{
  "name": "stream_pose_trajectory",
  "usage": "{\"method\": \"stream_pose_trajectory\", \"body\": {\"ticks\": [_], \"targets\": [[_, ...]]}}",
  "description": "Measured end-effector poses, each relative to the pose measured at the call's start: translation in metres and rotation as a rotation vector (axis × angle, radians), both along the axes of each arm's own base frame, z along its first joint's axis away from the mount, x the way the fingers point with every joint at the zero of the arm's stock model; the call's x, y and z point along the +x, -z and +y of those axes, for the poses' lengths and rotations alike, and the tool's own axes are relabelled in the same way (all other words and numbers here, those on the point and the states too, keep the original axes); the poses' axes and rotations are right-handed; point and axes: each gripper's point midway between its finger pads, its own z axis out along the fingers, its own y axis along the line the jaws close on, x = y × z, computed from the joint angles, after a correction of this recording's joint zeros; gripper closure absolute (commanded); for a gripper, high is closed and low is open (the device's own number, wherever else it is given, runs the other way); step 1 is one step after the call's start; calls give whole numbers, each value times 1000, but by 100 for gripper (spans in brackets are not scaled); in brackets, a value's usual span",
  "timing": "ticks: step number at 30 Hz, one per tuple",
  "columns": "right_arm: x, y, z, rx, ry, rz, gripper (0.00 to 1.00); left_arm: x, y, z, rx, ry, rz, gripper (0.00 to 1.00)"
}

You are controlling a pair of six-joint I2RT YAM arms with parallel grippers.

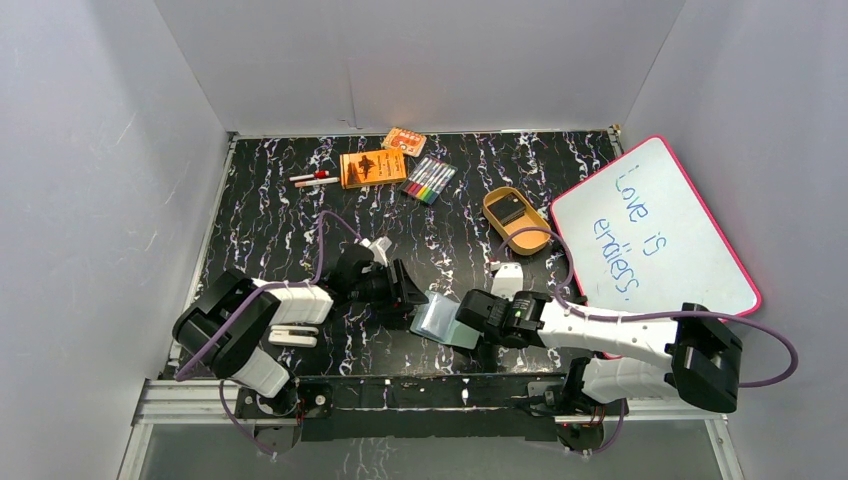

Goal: Put the credit cards into the card holder

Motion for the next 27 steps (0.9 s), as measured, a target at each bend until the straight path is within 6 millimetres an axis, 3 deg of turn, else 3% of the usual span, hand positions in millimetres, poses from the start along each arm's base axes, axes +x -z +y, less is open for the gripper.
{"method": "stream_pose_trajectory", "body": {"ticks": [9, 22, 25, 27], "targets": [[-10, 25, -10, -5, 36, 45, 100, -4, 5, -7, -13, 34, 16, 54], [-11, 31, -8, 26, 44, 46, 100, -18, 14, -16, -41, 89, 68, 87], [-10, 31, -7, 35, 45, 42, 100, -22, 15, -17, -47, 101, 79, 99], [-11, 31, -7, 37, 44, 42, 100, -25, 18, -17, -49, 106, 90, 100]]}}
